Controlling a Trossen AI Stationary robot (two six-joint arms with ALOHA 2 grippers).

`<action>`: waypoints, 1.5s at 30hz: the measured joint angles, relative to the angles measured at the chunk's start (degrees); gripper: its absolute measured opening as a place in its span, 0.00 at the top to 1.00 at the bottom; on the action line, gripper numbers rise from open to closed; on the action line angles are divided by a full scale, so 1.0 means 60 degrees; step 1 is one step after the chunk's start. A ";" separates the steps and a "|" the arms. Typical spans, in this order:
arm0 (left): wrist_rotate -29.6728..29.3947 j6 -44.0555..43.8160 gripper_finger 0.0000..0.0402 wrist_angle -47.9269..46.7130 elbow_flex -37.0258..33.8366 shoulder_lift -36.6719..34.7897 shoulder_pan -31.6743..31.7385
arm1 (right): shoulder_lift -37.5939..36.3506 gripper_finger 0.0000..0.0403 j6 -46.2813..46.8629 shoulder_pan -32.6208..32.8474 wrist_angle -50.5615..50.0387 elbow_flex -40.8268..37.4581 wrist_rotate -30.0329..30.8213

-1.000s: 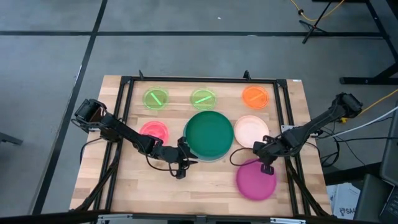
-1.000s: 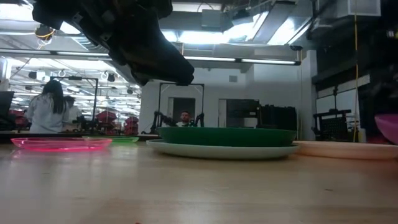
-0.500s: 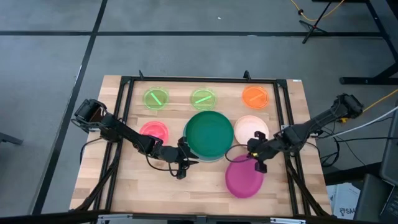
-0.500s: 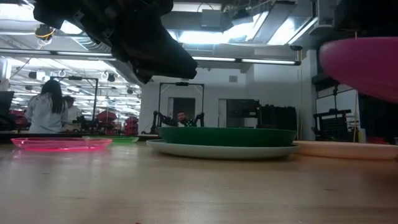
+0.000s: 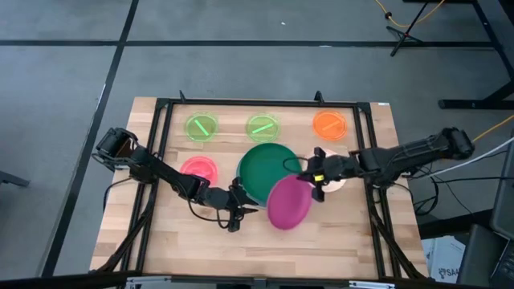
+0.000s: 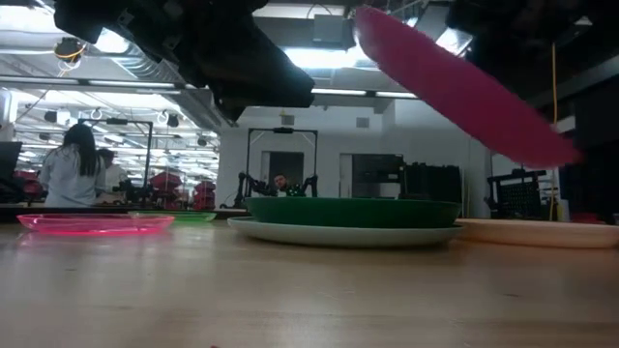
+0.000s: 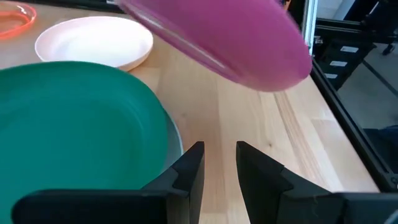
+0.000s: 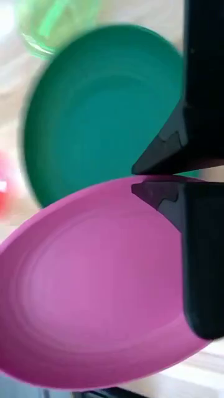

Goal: Stack plastic plates
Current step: Stack the pink plate on top of green plate, then stack the white plate on top of pink plate

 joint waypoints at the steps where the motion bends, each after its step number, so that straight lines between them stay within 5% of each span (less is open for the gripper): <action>1: -0.0019 0.0068 0.79 0.0009 0.0000 -0.0004 -0.0029 | 0.0048 0.99 -0.0085 -0.0177 0.0270 0.0001 -0.0039; 14: -0.0566 0.1230 0.79 0.0013 0.0004 -0.0678 -0.0582 | 0.1569 0.99 -0.0415 -0.2507 0.1674 0.0004 -0.0173; 28: -0.0572 0.1176 0.79 -0.0168 0.0000 -0.0670 -0.0724 | 0.3359 0.98 -0.0637 -0.3571 0.2593 0.0004 -0.1162; 38: -0.0579 0.1226 0.79 -0.0189 -0.0003 -0.0670 -0.0713 | 0.3295 0.71 -0.1480 -0.3538 0.2702 0.0004 -0.1398; 45: -0.0579 0.1250 0.79 -0.0184 -0.0007 -0.0667 -0.0713 | 0.1886 0.58 -0.1781 -0.3090 0.0854 0.0011 -0.1561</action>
